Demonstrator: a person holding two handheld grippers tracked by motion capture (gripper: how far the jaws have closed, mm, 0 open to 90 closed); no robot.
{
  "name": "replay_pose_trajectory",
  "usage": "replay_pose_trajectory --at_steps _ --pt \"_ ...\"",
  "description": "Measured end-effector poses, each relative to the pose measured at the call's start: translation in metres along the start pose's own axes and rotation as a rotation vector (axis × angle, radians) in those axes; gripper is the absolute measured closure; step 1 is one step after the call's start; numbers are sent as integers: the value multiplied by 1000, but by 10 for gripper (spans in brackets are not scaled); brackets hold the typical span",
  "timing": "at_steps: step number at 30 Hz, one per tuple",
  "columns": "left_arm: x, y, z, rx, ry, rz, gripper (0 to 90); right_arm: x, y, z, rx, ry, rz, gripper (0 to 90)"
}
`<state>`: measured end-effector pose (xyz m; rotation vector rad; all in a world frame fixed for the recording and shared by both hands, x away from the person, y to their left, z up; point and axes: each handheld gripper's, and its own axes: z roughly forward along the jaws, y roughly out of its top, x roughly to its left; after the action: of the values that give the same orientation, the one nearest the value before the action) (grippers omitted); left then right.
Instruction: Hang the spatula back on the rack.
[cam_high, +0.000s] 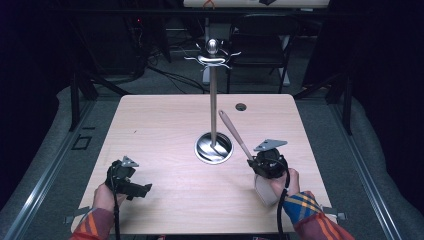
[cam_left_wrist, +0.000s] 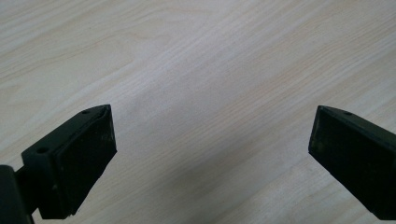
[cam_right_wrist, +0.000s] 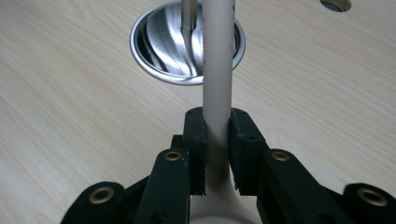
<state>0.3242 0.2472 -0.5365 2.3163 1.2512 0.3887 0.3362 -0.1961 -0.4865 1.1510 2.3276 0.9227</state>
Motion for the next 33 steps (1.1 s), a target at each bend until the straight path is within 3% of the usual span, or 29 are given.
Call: replay_pose_trajectory --at_steps 1,6,17,33 --pt "0 0 0 5 -8 2 5 -1 0 -2 -23 -2 16 783" --pt "0 0 0 6 -11 4 5 -2 1 -5 -33 -10 12 783" --pt "0 0 1 5 0 5 5 -3 6 -13 -122 -27 28 783" --pt "0 2 2 8 -7 8 6 -6 17 -25 -181 -51 30 783"
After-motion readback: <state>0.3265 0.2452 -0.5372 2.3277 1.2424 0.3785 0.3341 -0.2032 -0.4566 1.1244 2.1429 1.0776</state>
